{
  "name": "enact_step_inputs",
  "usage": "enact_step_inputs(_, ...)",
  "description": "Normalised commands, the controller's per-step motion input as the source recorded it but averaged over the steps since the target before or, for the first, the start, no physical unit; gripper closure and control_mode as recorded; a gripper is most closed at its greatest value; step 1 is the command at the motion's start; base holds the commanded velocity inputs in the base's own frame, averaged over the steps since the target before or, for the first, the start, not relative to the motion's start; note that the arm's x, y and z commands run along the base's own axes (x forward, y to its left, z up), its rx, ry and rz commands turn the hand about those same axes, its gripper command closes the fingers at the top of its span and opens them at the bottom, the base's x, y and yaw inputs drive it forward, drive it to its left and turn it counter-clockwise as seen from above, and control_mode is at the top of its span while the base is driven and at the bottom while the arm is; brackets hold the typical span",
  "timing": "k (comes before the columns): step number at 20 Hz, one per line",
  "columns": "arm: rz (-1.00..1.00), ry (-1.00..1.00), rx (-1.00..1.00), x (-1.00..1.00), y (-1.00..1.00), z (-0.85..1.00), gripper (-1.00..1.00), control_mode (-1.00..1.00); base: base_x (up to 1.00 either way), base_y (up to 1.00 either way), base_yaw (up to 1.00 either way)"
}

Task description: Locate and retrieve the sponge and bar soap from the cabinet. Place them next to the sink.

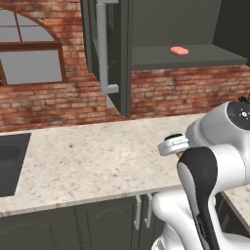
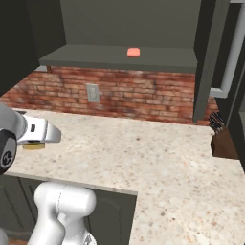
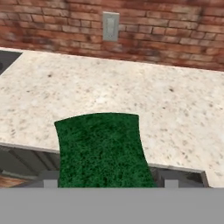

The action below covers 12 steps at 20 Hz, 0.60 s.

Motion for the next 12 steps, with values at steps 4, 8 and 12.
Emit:
enact_step_inputs(4, 0.08, -0.02, 0.0, -0.04, 0.52, -0.33, 1.0, -1.0, 0.0, 0.0, 0.0)
enact_step_inputs(8, 0.11, -0.03, 0.0, 0.0, 0.56, -0.39, 1.0, -1.0, 0.0, 0.0, 0.0)
enact_step_inputs(12, 0.24, -0.04, 0.0, 0.0, 0.45, -0.41, 1.0, -1.0, 0.0, 0.0, 0.0)
